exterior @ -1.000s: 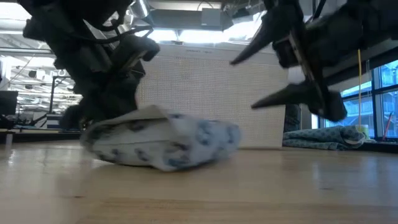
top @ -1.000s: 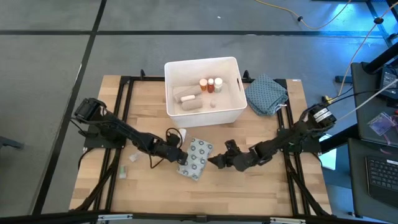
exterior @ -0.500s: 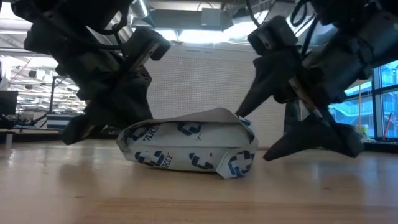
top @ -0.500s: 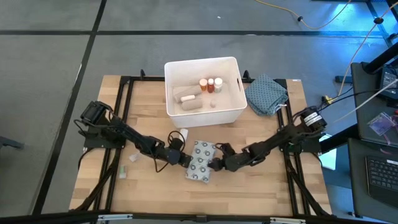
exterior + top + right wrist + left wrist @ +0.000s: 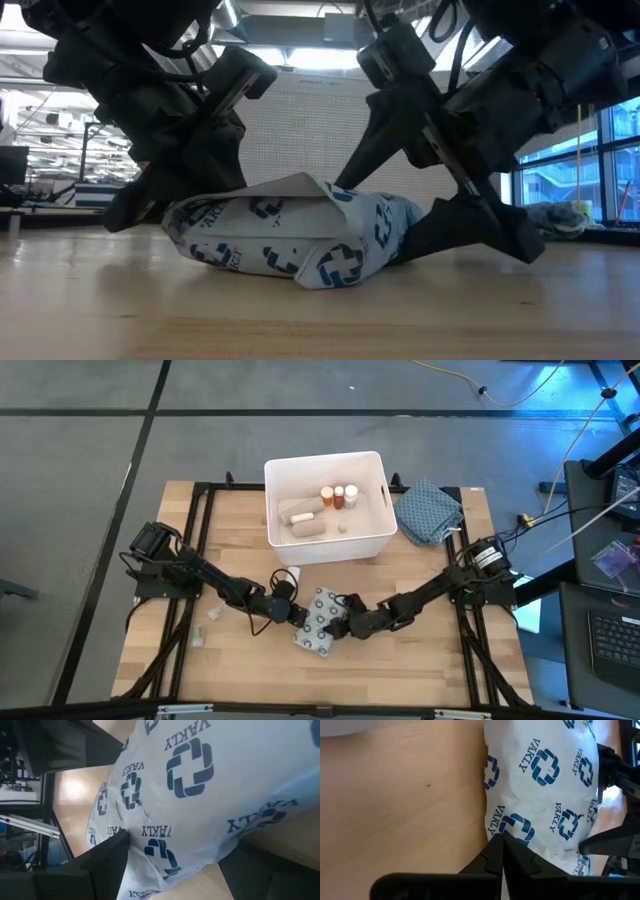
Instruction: Pick & place medical supplies in basket/bin
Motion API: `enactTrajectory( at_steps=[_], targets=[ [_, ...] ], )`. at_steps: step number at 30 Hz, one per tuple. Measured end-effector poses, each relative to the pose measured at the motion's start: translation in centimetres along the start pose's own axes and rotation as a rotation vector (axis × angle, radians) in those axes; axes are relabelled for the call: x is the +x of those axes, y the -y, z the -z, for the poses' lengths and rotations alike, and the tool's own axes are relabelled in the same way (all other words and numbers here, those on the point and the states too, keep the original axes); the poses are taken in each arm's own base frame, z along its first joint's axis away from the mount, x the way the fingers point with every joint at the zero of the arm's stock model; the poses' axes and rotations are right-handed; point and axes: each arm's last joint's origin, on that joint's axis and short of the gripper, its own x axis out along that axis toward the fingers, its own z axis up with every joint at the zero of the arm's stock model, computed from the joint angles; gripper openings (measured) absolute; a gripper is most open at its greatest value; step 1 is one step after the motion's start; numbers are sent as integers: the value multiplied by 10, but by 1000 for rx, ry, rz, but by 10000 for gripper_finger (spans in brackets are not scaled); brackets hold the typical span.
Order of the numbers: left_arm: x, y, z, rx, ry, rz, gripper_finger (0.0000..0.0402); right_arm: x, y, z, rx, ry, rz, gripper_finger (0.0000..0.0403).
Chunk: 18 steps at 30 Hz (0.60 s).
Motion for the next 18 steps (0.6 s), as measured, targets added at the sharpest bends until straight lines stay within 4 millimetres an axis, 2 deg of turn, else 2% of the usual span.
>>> enactTrajectory(
  at_steps=[7, 13, 18],
  targets=[
    [-2, 1, 9, -9, -50, 10, 2, 1, -2, 0, -27, 10, -9, 279],
    [-6, 3, 22, -10, -116, 36, 2, 1, -12, -3, -80, 71, -108, 235],
    [-7, 6, 23, -9, -108, 53, 2, 0, -21, -7, -128, 102, -193, 195]
  ],
)
